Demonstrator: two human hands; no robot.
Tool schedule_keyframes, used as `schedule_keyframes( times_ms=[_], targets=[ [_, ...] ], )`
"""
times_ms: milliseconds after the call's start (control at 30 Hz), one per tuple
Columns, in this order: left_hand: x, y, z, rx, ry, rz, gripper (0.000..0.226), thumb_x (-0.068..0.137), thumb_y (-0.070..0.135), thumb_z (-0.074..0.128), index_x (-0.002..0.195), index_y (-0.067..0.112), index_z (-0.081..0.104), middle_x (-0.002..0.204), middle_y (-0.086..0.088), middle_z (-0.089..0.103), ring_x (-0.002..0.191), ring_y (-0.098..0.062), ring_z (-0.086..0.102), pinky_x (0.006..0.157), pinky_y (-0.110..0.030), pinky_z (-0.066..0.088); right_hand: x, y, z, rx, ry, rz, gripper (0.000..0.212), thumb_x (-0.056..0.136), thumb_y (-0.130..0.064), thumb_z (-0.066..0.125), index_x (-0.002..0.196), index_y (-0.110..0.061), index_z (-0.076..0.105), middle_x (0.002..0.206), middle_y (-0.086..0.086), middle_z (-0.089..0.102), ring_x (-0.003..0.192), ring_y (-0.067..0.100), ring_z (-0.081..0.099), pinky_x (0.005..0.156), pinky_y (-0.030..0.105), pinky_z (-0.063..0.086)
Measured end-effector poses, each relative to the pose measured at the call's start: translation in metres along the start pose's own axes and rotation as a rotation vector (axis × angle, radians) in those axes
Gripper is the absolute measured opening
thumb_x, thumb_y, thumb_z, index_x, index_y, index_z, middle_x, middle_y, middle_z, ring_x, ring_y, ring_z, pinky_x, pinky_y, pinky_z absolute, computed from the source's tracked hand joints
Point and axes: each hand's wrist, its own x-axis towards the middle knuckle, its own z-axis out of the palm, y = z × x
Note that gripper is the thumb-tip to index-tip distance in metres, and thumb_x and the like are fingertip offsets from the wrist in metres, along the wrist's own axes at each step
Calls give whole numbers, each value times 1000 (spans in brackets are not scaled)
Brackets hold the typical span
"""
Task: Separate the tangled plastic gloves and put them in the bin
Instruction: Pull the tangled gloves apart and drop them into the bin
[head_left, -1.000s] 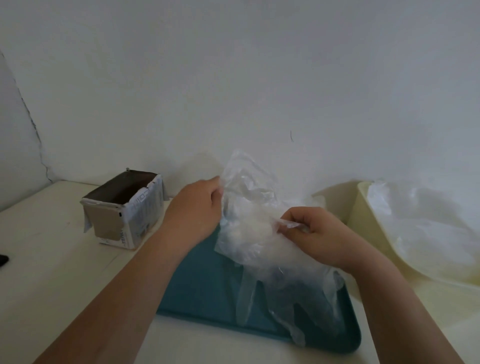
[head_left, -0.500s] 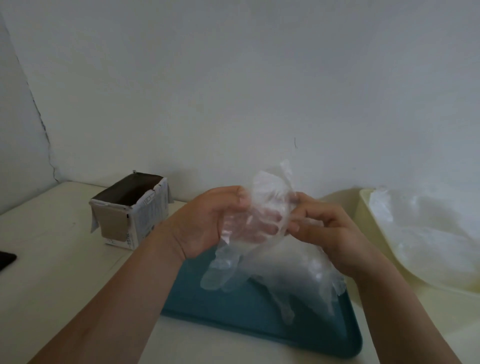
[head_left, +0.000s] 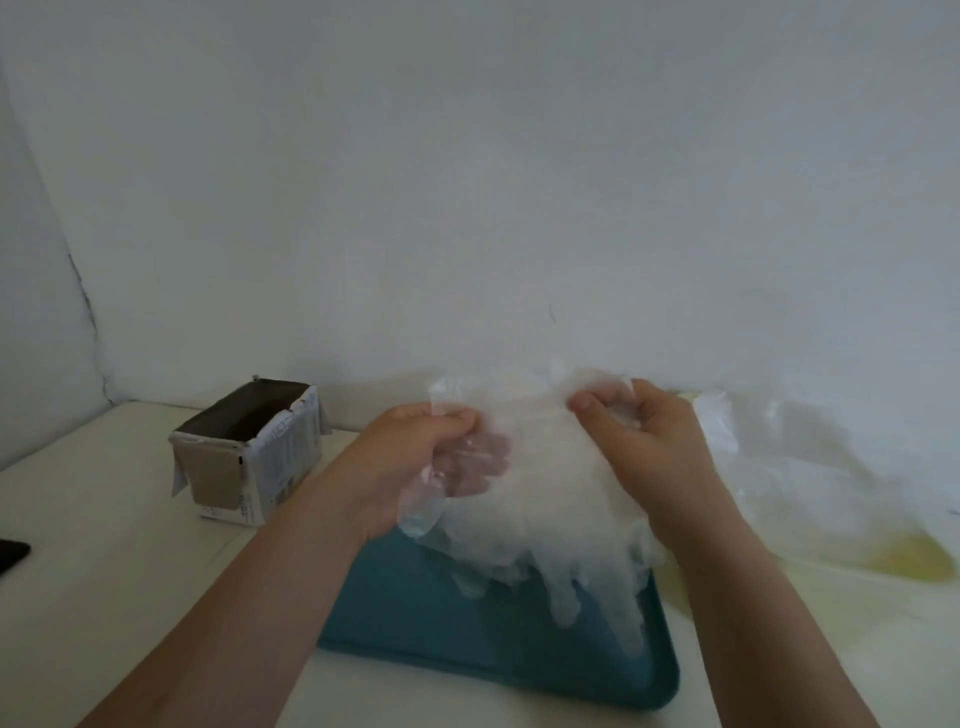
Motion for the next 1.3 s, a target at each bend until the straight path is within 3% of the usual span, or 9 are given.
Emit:
schedule_keyframes(
  times_ms=[67, 200, 467, 667, 833, 933, 1000, 1133, 1300],
  targets=[
    [3, 6, 11, 20, 52, 12, 16, 105, 7, 56, 108, 0, 70, 98, -21, 79, 88, -36, 78, 79, -45, 62, 4, -12, -23, 26, 38, -22, 34, 91, -32, 72, 86, 1, 69, 73, 22, 64, 62, 16, 57, 60, 33, 48],
    [10, 23, 48, 0, 43, 50, 16, 106, 7, 54, 111, 3, 69, 100, -20, 79, 84, -35, 78, 76, -42, 61, 13, -32, -81, 23, 41, 58, 20, 94, -27, 73, 81, -11, 75, 55, 3, 59, 43, 8, 47, 42, 19, 35],
    [-1, 53, 116, -43, -112, 154, 11, 99, 8, 62, 99, 4, 73, 105, -21, 75, 105, -37, 75, 76, -40, 65, 35, -4, -180, -297, 85, 125, 31, 90, -27, 75, 80, 2, 69, 59, 2, 59, 37, 1, 47, 41, 14, 37],
    [-30, 95, 141, -55, -376, 141, 4, 92, 14, 61, 92, 12, 64, 122, -20, 75, 108, -34, 76, 75, -37, 65, 64, 44, -187, -594, 95, 181, 26, 93, -44, 66, 74, -25, 65, 76, -7, 68, 79, 20, 68, 76, 38, 58],
    [-5, 98, 174, -76, -517, 51, 9, 95, 10, 57, 93, 14, 64, 119, -18, 76, 99, -30, 78, 78, -36, 66, 72, 64, -174, -705, -27, 192, 8, 96, -17, 61, 91, -19, 65, 93, 4, 67, 93, 31, 65, 81, 37, 54],
    [37, 78, 203, -44, -496, -43, 11, 99, 5, 56, 99, 12, 65, 110, -16, 77, 95, -30, 78, 91, -45, 61, 82, 114, -192, -468, -63, 124, 81, 87, -56, 73, 144, -5, 47, 143, 28, 50, 129, 38, 54, 103, 44, 46],
    [61, 59, 224, 32, -440, -104, 16, 104, 2, 51, 103, 12, 63, 98, -14, 78, 86, -27, 78, 93, -46, 57, 99, 148, -215, -297, -14, -44, 121, 69, -76, 77, 143, 13, 40, 120, 46, 52, 113, 45, 59, 98, 53, 44],
    [92, 26, 252, 215, -329, -201, 21, 103, -9, 48, 98, 8, 58, 81, -17, 71, 69, -27, 69, 71, -43, 58, 68, 59, -220, -390, 216, 143, 49, 94, -12, 67, 141, -14, 55, 117, 7, 64, 108, 32, 66, 96, 42, 53],
    [105, 6, 269, 272, -155, -213, 25, 102, -11, 43, 91, 5, 60, 80, -17, 60, 48, -24, 63, 37, -32, 54, 33, 11, -214, -473, 125, 51, 30, 101, -28, 56, 130, -25, 64, 131, -7, 64, 120, 13, 61, 101, 29, 46]
  ],
)
